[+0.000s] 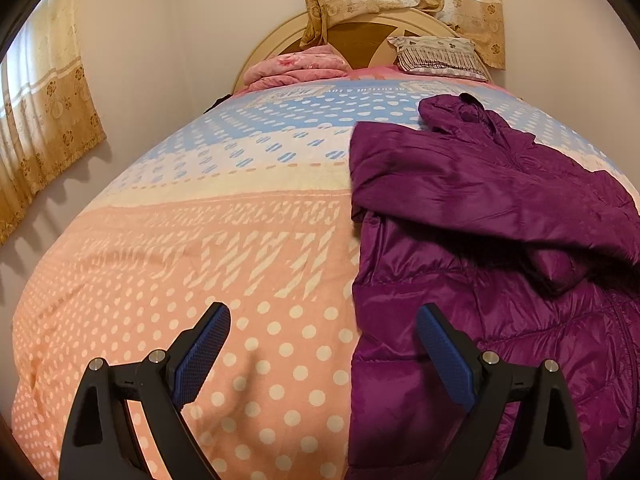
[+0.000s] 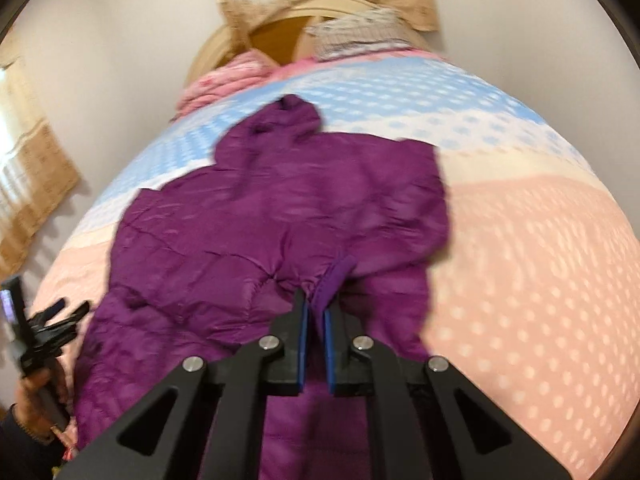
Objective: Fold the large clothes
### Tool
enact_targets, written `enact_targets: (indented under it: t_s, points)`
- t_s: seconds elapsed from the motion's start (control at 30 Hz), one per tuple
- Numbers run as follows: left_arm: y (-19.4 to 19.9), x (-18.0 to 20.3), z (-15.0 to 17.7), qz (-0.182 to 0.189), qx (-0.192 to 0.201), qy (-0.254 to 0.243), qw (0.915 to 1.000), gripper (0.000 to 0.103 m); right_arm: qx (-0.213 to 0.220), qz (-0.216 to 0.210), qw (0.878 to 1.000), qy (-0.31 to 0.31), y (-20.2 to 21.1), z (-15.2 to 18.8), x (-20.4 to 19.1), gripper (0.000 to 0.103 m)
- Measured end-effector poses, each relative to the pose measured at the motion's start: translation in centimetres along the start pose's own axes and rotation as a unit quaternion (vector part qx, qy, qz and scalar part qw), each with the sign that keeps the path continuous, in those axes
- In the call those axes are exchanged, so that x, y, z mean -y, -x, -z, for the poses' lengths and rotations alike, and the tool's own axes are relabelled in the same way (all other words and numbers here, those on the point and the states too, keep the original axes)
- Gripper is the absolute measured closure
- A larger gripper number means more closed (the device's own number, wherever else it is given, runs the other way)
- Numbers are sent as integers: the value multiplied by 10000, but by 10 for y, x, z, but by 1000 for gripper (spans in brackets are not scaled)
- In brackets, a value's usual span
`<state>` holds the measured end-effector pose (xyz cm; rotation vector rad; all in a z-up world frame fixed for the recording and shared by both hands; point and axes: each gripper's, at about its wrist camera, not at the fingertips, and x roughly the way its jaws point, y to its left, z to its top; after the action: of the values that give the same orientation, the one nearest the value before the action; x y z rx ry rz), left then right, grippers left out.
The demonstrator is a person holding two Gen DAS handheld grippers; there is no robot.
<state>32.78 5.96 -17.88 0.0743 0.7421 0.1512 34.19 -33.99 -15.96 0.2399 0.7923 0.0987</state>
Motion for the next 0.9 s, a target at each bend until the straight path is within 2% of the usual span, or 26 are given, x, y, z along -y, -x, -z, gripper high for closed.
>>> enact_targets:
  t_s: [0.07, 0.13, 0.2, 0.23, 0.33, 0.4, 0.5, 0.57, 0.63, 0.77, 0.9]
  points:
    - [2, 1, -5, -7, 12, -21, 10000, 9, -179, -10, 9998, -83, -10, 5, 7, 88]
    - [4, 3, -13, 4, 32, -43, 10000, 9, -221, 201, 9995, -127, -10, 9, 13, 79]
    - [7, 7, -24, 32, 104, -98, 9999, 9, -136, 555, 9980, -259, -5, 9, 18, 43]
    - [9, 9, -32, 34, 174, -117, 9998, 9, -17, 675, 9971, -353, 0, 9, 20, 40]
    - [14, 19, -60, 101, 399, -106, 9991, 9, 484, 1010, 9931, -343, 26, 1, 11, 40]
    - [14, 34, -78, 260, 579, -120, 9979, 9, 686, 838, 9939, -226, 32, -9, -3, 44]
    - [0, 59, -94, 509, 610, -212, 9966, 9, 585, 629, 9963, 48, 16, -22, -30, 49]
    - [-19, 78, -96, 481, 574, -332, 9966, 9, 441, 438, 9979, 182, 0, -23, -41, 55]
    - [-43, 94, -91, 424, 378, -475, 9973, 9, 225, 394, 9987, 246, -25, -20, -46, 56]
    - [-81, 104, -73, 263, -28, -501, 9984, 8, -26, 520, 9981, 316, -57, -4, -40, 59]
    - [-93, 99, -69, 461, -247, -336, 9981, 8, -90, 547, 9978, 371, -65, 6, -40, 59]
